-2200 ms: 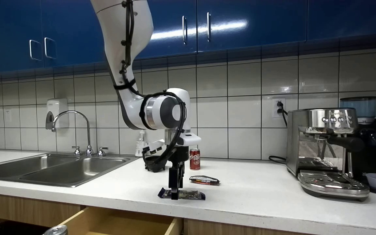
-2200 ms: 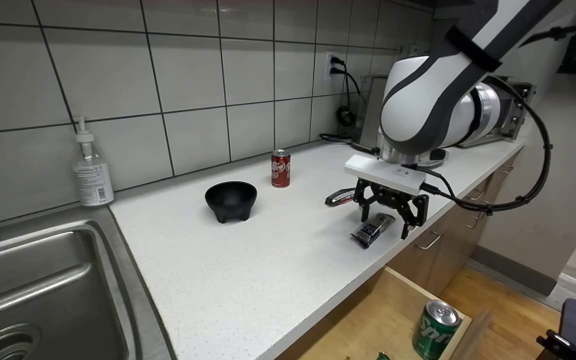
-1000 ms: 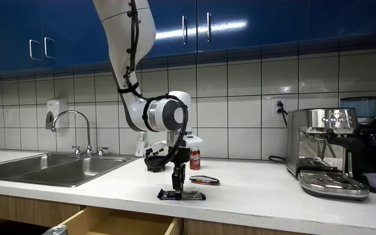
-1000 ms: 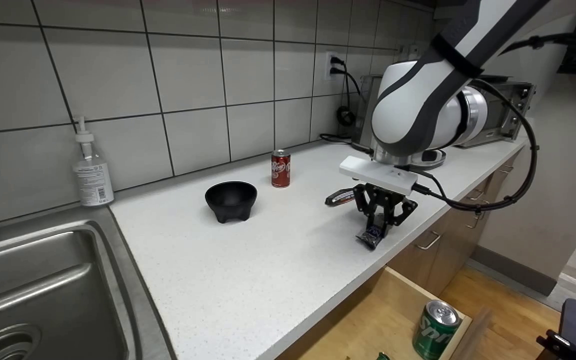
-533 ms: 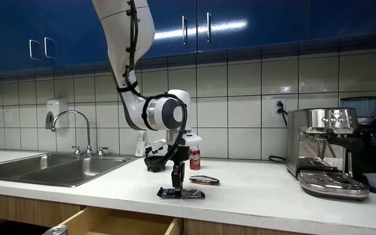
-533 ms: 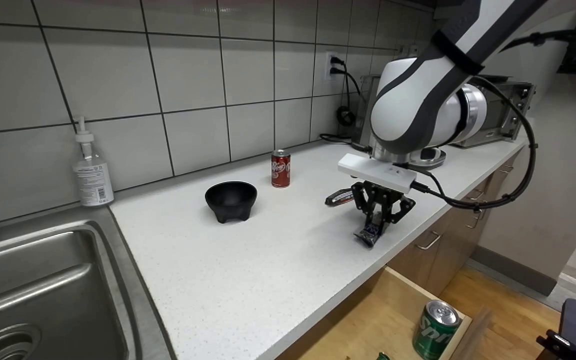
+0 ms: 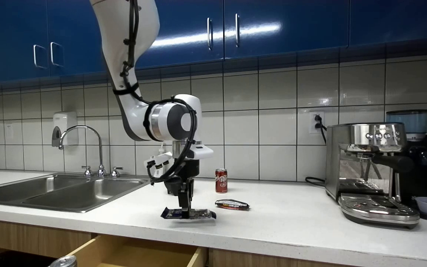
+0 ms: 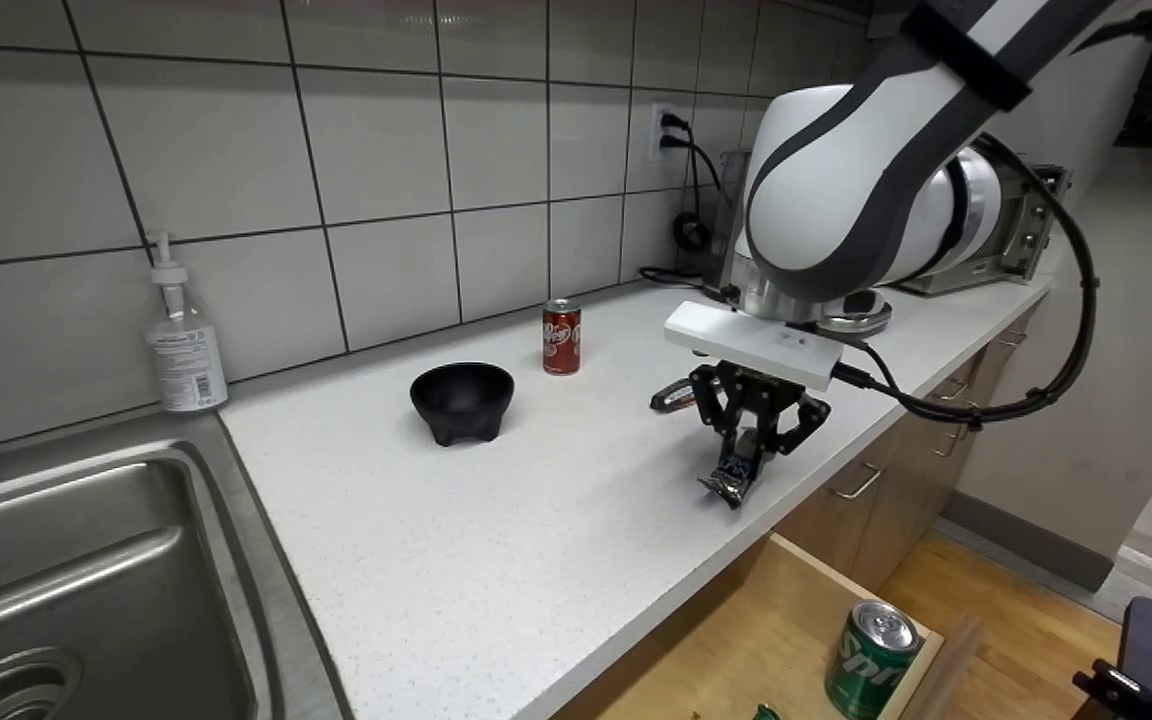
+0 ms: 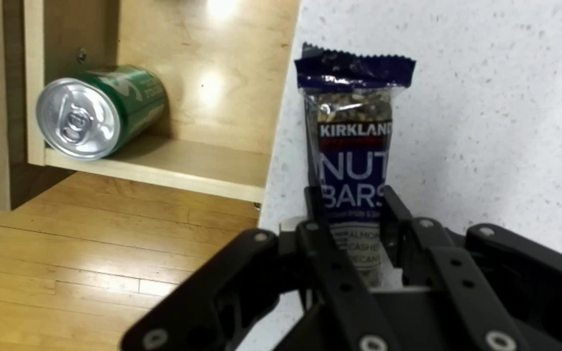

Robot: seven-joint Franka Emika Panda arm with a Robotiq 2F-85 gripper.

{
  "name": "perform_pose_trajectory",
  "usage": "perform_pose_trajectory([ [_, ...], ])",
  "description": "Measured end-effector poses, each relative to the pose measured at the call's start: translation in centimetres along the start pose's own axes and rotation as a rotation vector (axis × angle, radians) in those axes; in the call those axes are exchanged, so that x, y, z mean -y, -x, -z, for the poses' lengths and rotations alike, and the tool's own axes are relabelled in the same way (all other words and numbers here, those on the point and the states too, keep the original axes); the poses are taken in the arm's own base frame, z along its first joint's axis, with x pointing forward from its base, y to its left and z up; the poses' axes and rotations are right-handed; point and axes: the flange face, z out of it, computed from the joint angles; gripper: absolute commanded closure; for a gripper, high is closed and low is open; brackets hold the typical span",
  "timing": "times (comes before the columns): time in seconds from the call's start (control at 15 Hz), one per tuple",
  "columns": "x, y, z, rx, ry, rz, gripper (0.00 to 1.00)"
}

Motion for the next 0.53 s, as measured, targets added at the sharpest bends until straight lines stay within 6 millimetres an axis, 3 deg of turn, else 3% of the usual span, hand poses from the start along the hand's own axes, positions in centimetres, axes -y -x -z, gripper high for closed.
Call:
perform_pose_trajectory([
  [0.53, -2.4, 7.6, 0.0, 0.025, 0.022, -0.034, 0.92],
])
